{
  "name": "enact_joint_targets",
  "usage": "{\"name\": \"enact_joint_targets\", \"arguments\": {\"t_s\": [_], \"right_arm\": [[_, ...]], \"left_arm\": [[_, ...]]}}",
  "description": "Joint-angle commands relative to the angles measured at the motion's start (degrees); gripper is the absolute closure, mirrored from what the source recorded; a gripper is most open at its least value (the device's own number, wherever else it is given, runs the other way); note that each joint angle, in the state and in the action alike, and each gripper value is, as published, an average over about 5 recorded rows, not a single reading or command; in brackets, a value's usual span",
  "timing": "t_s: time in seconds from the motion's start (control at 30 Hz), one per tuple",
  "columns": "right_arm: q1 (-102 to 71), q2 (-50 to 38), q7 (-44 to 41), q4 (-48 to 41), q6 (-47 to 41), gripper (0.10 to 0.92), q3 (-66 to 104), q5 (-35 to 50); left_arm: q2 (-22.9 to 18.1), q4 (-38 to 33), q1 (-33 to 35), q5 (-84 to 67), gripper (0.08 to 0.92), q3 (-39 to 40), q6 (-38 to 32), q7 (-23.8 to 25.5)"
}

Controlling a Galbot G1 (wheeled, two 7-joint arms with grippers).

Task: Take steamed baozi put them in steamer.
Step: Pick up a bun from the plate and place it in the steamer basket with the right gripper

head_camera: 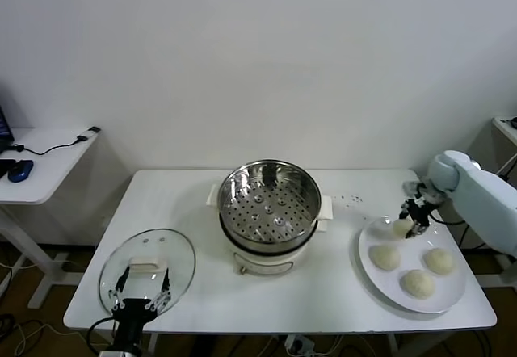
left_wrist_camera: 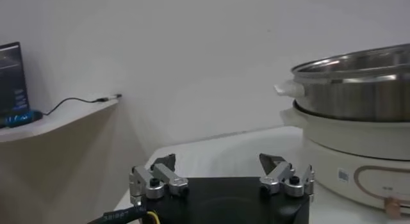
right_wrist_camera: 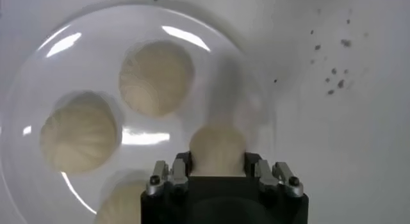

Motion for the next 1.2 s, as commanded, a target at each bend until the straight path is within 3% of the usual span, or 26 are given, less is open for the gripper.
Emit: {"name": "enact_joint_targets", "arguments": {"t_s": [0.03,0.3,0.53,1.2], "right_arm": [[28.61,5.46,-3.35,11.47,17.83,0.466,-22.96,3.47],[36.84,17.19,-0.06,16.56,29.24,0.458,-26.70,2.15],[30.77,26.02,4.39,17.88,35.39,0.457,-20.50,-8.34],[13.06,40.94,8.86,-4.46,42.13,0.448,-10.70,-27.78]], "left_arm": [[-0.35,0.10,0.24,0.27,0.177,0.15,-0.11,-0.07],[-0.59,-0.32,0.80,0.32,0.177,0.77,-0.15,-0.16],[-0.60,-0.75,0.56,0.56,0.177,1.04,0.19,-0.30],[-0.10,-0.05,0.82,-0.49,0.177,0.00,0.38,-0.48]]}}
